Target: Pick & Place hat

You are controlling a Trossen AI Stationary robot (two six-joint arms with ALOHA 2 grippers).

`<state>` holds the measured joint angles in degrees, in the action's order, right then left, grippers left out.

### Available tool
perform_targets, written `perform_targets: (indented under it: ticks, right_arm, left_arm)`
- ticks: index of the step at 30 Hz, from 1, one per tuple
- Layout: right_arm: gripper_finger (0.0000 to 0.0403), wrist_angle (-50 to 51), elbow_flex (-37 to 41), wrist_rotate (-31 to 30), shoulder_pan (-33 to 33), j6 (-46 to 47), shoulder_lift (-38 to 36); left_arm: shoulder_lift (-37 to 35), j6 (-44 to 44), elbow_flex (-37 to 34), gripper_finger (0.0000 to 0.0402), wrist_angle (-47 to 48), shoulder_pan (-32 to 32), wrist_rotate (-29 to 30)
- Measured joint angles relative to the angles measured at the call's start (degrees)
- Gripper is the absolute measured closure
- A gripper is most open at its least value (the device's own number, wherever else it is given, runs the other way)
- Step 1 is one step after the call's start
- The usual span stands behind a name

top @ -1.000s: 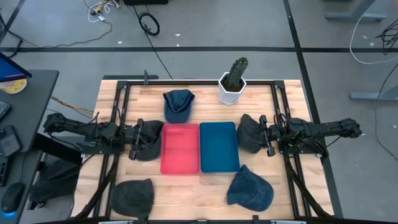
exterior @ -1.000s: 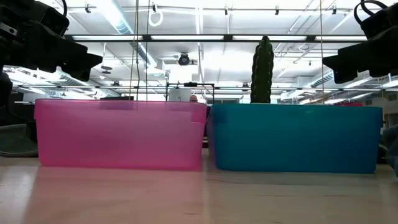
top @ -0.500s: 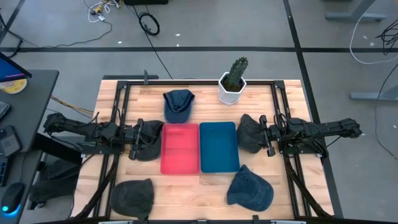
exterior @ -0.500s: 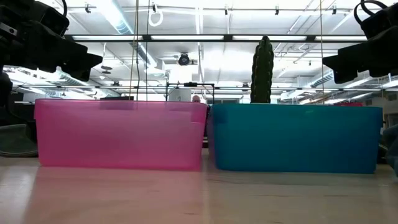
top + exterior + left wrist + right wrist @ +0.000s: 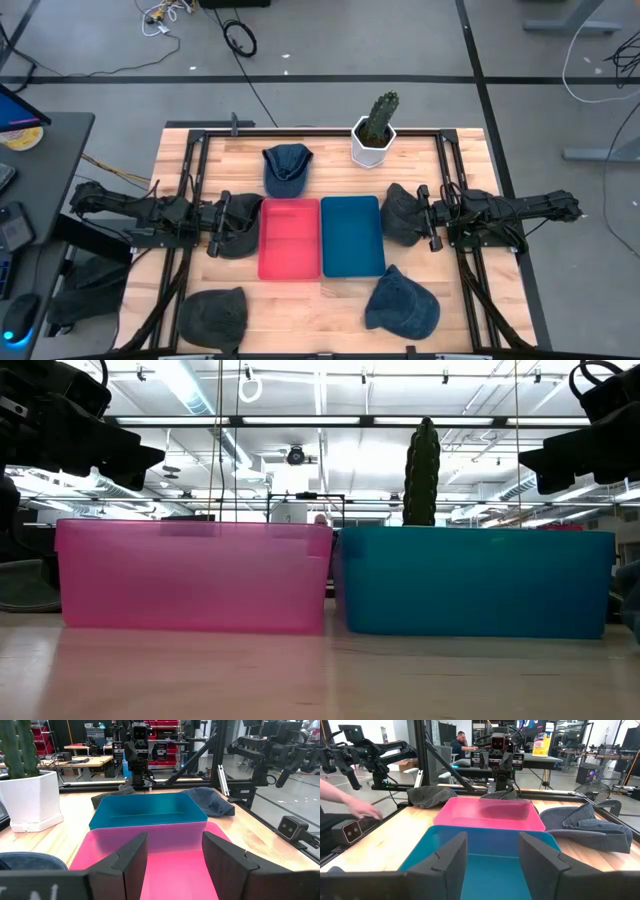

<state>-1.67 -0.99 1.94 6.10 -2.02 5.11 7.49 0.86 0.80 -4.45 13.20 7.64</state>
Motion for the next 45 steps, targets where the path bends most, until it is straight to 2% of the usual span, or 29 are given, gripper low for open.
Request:
perform_targets:
  ticks: [33,38,45]
  right_arm:
    - [0.0224,-0.7,0.0,0.0,0.0,0.0,0.0]
    - [0.0224,-12.8,0.0,0.0,0.0,-0.6,0.0]
    - [0.0224,-45.6,0.0,0.0,0.0,-2.5,0.0]
  left_arm:
    - [0.0,0.0,0.0,0.0209,0.0,0.0,0.0]
    - [0.0,0.0,0.0,0.0209,0.0,0.0,0.0]
    - [0.0,0.0,0.0,0.0209,0.0,0.0,0.0]
